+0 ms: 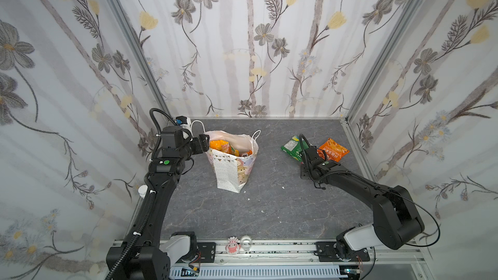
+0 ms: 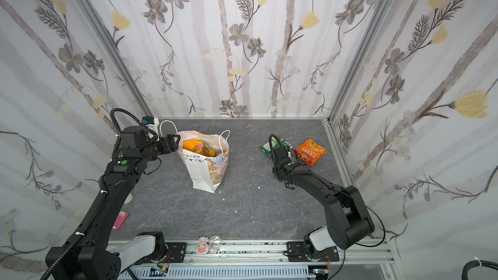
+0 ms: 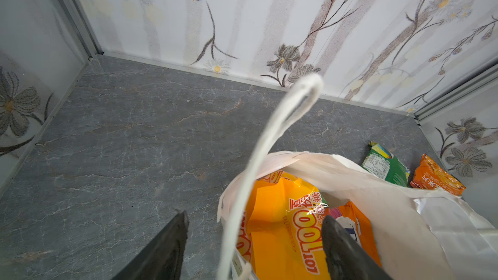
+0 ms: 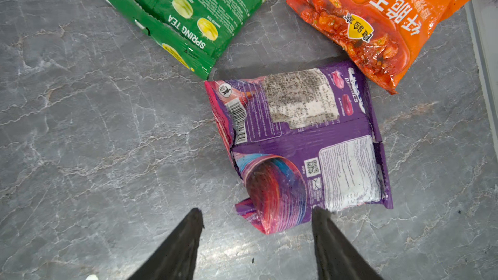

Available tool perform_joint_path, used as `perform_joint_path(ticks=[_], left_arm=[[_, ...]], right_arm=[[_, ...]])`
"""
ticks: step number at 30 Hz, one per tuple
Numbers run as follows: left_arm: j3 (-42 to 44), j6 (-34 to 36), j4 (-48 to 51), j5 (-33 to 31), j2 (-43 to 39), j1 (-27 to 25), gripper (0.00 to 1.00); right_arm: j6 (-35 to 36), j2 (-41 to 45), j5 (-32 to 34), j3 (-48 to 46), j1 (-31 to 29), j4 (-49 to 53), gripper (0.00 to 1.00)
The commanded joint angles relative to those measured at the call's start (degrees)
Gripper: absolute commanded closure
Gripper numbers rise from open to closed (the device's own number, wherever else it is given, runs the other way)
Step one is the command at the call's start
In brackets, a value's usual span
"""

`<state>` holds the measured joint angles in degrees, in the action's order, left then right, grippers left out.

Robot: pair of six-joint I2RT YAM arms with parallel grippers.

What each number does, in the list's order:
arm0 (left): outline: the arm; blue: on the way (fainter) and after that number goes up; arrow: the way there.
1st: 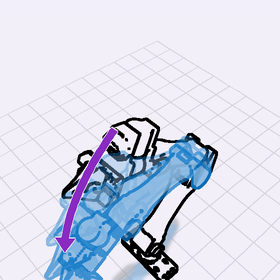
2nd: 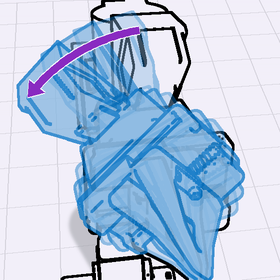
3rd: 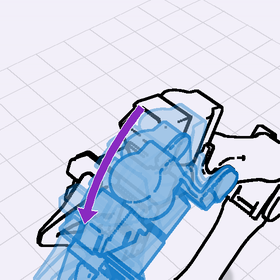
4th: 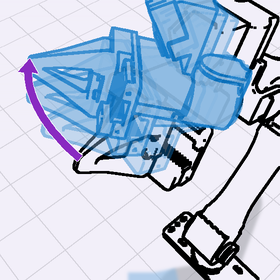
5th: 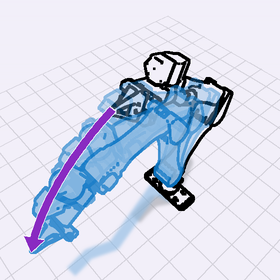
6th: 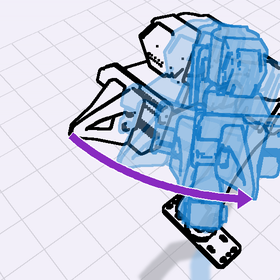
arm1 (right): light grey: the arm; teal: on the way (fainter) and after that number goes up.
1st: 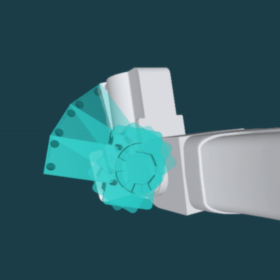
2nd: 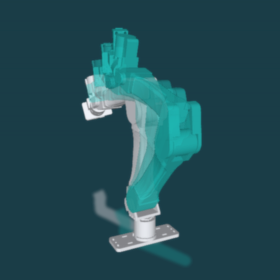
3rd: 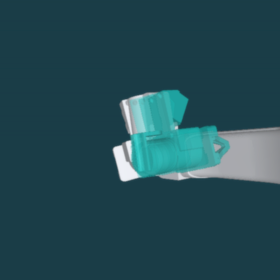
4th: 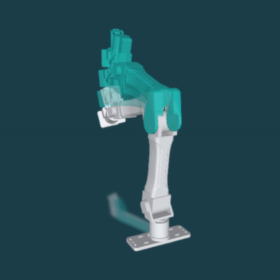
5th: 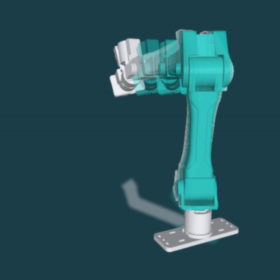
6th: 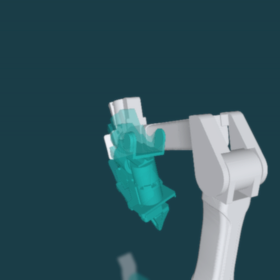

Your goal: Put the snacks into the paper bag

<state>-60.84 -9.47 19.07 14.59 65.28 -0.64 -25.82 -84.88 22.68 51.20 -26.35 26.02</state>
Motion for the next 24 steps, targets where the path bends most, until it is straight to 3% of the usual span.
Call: perform_joint_path(ticks=[1,24], left_arm=[[-0.1,-0.4,-1.4,-0.6,0.1,0.1,0.22],[0.0,-0.3,-1.6,-0.7,0.0,0.1,0.22]], right_arm=[[0.4,-1.6,3.6,0.7,-0.3,1.8,0.36],[0.9,-6.0,5.6,-1.7,-0.4,-2.9,0.51]])
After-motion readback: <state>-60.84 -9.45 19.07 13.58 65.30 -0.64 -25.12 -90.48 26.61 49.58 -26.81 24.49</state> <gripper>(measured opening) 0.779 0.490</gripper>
